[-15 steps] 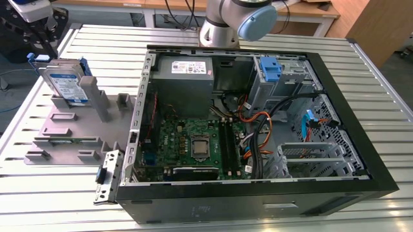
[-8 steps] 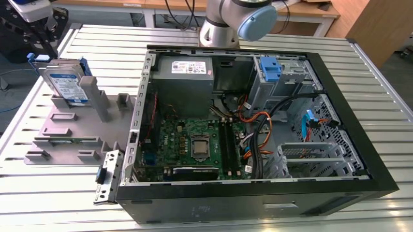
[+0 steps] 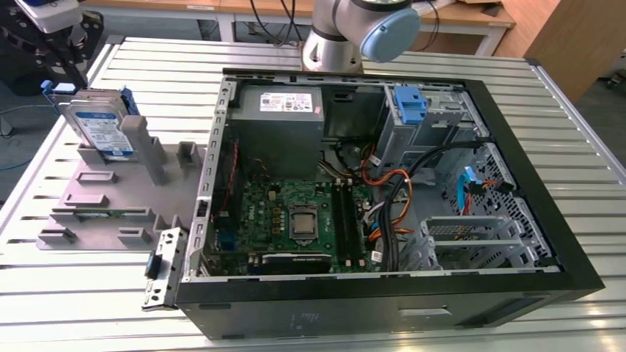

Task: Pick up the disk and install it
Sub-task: 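Pick up the disk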

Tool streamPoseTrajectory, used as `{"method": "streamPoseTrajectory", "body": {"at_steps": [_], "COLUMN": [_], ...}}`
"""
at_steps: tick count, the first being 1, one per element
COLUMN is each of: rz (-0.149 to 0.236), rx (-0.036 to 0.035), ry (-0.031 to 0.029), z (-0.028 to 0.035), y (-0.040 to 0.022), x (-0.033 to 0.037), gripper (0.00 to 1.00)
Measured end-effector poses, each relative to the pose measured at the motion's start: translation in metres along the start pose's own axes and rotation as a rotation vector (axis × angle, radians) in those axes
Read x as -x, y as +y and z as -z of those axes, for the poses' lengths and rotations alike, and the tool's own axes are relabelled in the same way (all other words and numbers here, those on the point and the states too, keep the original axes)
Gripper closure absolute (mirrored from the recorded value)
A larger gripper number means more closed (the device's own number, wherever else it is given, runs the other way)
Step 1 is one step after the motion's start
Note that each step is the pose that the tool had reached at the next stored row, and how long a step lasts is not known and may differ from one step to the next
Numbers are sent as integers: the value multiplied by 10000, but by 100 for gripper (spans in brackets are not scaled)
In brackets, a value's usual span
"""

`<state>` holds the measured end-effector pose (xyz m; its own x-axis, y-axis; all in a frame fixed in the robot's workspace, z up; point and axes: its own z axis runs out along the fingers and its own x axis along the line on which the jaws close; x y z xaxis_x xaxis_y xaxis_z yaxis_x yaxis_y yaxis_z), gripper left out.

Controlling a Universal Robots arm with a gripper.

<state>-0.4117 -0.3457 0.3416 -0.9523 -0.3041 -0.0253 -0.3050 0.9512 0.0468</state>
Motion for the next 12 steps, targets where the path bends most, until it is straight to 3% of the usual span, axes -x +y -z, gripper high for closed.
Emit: {"method": "streamPoseTrajectory", "body": {"at_steps": [12], "rz": [113], "rx": [3], "ry": [6], "z": [0], "y": [0], "x": [0], "gripper": [89]}}
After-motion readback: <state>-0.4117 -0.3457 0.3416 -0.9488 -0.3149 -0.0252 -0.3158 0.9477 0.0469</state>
